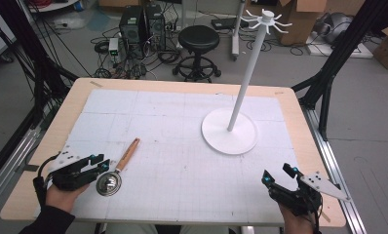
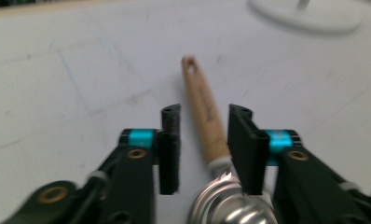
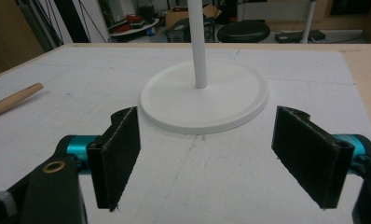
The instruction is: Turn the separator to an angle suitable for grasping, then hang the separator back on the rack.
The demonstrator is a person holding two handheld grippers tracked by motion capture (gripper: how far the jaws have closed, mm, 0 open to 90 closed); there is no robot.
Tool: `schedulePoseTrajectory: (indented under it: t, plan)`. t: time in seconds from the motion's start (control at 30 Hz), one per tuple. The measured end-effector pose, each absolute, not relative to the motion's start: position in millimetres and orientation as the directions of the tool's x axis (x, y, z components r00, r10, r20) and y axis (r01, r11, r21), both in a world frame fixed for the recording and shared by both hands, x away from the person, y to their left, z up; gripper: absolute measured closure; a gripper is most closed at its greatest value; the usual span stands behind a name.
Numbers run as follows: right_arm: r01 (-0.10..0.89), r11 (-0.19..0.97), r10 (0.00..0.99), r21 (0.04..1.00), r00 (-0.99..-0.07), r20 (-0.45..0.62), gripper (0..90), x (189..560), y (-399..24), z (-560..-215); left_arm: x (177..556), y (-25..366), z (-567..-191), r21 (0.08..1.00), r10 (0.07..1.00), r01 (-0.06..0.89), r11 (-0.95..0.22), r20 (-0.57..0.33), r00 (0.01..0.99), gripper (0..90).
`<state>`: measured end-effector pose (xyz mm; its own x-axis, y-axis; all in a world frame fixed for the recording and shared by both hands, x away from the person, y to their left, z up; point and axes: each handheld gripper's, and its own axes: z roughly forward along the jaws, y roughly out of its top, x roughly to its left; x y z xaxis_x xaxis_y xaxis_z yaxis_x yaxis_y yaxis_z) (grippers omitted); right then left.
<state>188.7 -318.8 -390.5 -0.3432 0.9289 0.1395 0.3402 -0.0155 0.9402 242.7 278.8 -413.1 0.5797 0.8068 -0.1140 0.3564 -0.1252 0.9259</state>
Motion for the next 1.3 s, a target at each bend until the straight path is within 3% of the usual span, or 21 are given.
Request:
schedulePoseTrajectory:
  t: [0.1, 0.13, 0.17, 0.27, 0.67, 1.3]
  plan:
    - [0.328, 0.006, 0.930, 0.945, -0.348, 0.115, 20.0, 188, -317, -388, 235, 280, -408, 0.935, 0.800, 0.350, -0.049, -0.173, 0.575, 37.6]
    - [0.328, 0.006, 0.930, 0.945, -0.348, 0.115, 20.0, 188, -317, -388, 232, 281, -406, 0.939, 0.800, 0.343, -0.026, -0.186, 0.571, 37.6]
    - [0.315, 0.024, 0.932, 0.949, -0.350, 0.093, 18.8, 188, -316, -386, 224, 281, -403, 0.951, 0.809, 0.308, 0.004, -0.184, 0.558, 29.0]
    - [0.308, 0.038, 0.931, 0.951, -0.356, 0.079, 18.3, 187, -315, -384, 214, 282, -397, 0.966, 0.805, 0.255, 0.041, -0.183, 0.564, 21.0]
    - [0.297, 0.060, 0.928, 0.953, -0.369, 0.056, 18.4, 186, -310, -381, 201, 271, -387, 0.979, 0.802, 0.205, 0.003, -0.125, 0.584, 21.1]
    - [0.300, 0.058, 0.927, 0.952, -0.370, 0.060, 18.5, 185, -312, -381, 214, 264, -395, 0.956, 0.822, 0.285, -0.069, -0.108, 0.560, 20.8]
